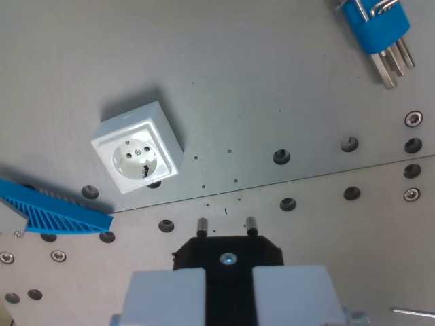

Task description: Move above the white socket

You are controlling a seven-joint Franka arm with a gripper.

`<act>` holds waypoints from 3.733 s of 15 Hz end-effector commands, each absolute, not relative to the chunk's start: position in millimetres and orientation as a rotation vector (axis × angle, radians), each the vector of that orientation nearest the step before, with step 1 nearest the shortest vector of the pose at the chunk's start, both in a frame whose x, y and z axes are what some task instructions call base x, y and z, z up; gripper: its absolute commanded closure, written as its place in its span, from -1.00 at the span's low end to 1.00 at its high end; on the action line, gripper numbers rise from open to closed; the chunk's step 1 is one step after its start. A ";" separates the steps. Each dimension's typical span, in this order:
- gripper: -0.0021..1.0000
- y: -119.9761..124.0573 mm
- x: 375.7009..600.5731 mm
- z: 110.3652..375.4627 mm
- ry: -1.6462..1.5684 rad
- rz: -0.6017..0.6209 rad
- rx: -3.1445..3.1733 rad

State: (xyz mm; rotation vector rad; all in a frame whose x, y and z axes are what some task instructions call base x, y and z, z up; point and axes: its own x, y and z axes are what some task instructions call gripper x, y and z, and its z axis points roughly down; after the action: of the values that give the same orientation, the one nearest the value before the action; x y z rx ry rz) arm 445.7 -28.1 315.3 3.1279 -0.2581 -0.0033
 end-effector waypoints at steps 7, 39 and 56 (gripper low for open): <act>1.00 -27.9 445.4 314.6 -0.251 -0.002 3.128; 1.00 16.0 416.1 212.7 0.176 0.089 3.132; 1.00 50.7 392.9 134.7 0.356 0.099 3.111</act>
State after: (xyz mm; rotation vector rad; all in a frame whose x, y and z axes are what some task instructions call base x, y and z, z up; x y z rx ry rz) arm 397.3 50.5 139.9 3.1268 0.2252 -0.0583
